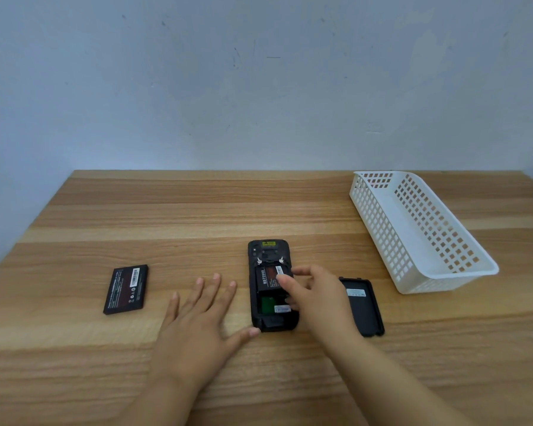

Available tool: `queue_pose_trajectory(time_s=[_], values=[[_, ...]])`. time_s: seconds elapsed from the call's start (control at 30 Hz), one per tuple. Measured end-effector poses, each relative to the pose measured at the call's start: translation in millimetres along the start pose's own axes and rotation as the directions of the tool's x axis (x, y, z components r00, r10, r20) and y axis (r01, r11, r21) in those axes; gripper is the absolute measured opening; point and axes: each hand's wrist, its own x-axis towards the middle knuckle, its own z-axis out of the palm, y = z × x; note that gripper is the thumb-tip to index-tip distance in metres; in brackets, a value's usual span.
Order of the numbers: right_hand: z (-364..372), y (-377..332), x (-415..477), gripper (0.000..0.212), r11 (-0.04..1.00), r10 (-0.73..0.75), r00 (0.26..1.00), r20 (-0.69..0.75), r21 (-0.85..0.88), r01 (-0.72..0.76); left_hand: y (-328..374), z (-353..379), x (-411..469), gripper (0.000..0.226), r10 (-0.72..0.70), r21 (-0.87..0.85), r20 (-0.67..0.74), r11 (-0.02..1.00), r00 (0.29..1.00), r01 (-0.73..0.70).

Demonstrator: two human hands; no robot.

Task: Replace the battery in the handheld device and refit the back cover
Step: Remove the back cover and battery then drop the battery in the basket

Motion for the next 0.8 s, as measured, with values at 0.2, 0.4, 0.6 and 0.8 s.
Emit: queue_pose_trajectory(time_s=[0.2, 0.4, 0.6, 0.8], values=[[-5.9, -3.7, -5.5, 0.023, 0.852, 0.162, 0.979, 0.125, 0.482, -0.203, -2.4, -6.4, -8.6, 0.08, 0.06, -0.176, -0.055, 0.982, 0.997, -0.069], [-24.1, -6.4, -26.7, 0.028, 0.796, -0.132, 0.988, 0.082, 0.603, 0.056, 31.4, -49.9, -17.3, 0.062, 0.072, -0.675, -0.134, 0.723, 0.988, -0.144], [-32.8, -8.5, -43.2, 0.022, 0.789, -0.312, 0.949, 0.049, 0.569, 0.23, 59.6, -79.4, -17.9, 0.032, 0.118, -0.688, -0.299, 0.661, 0.947, -0.3], [-40.9, -12.1, -50.5, 0.026, 0.8, -0.355, 0.934, 0.036, 0.53, 0.283, 57.8, -75.4, -16.0, 0.028, 0.162, -0.623, -0.422, 0.663, 0.892, -0.415]])
